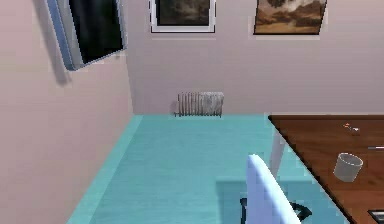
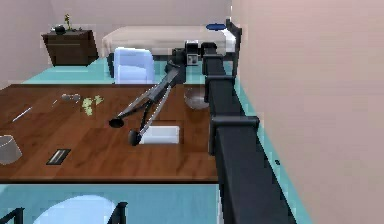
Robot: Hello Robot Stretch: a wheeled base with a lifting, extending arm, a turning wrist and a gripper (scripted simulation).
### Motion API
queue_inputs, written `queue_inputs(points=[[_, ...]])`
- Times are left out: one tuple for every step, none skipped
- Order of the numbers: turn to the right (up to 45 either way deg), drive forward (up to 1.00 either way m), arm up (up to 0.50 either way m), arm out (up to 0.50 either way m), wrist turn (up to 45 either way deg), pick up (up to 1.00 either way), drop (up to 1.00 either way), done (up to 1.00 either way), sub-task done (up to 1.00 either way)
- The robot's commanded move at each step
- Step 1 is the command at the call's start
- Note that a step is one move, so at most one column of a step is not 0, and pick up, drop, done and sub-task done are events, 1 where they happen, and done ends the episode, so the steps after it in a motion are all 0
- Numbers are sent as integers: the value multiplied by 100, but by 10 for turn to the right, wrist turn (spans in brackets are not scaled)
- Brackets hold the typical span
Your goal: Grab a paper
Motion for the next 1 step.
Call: queue_inputs(points=[[0,0,0,0,450,0,0,0,0]])
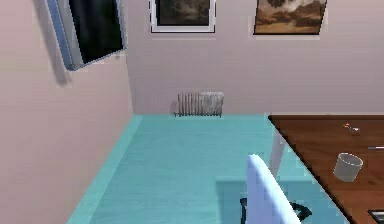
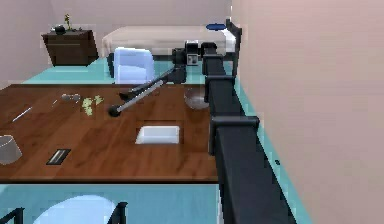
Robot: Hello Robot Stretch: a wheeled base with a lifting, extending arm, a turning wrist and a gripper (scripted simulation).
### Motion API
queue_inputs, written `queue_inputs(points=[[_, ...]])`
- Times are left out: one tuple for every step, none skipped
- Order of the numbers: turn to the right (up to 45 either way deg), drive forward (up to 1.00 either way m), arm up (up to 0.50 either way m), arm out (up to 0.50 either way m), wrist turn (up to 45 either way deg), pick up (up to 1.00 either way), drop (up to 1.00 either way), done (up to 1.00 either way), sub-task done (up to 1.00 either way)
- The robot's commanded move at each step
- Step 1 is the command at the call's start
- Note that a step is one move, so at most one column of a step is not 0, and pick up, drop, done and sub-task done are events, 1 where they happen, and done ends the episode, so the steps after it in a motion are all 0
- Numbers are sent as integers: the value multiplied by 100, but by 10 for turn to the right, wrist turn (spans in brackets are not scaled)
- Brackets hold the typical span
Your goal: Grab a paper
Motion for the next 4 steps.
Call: queue_inputs(points=[[0,0,0,0,450,0,0,0,0],[0,0,0,0,330,0,0,0,0],[0,0,-30,0,0,0,0,0,0],[0,0,0,0,0,100,0,0,0]])
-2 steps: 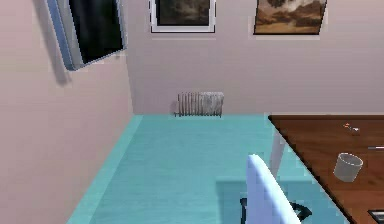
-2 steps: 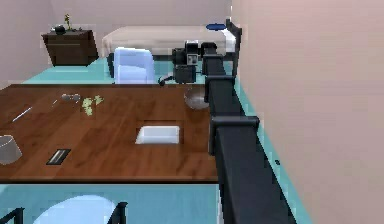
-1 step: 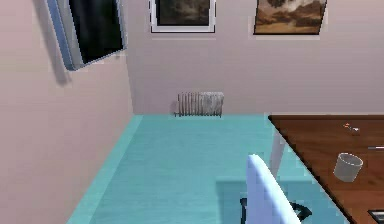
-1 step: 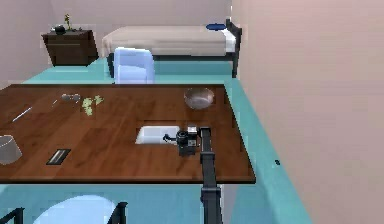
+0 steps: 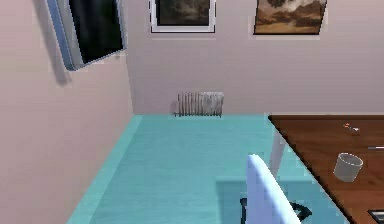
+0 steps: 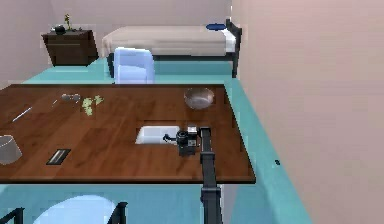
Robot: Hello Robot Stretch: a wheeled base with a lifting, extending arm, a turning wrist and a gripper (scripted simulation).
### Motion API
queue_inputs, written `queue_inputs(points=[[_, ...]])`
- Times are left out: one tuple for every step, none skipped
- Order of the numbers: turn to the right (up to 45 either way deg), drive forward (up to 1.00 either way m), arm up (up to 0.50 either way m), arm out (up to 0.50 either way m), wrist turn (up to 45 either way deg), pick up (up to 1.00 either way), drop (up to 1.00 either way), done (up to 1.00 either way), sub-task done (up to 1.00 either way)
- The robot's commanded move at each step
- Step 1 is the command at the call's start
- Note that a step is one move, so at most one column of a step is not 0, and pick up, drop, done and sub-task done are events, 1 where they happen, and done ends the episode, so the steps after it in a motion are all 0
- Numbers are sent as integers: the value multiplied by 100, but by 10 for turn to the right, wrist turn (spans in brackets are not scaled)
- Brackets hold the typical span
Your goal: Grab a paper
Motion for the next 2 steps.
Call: queue_inputs(points=[[0,0,10,0,0,0,0,0,0],[0,0,0,0,0,0,0,100,0]])
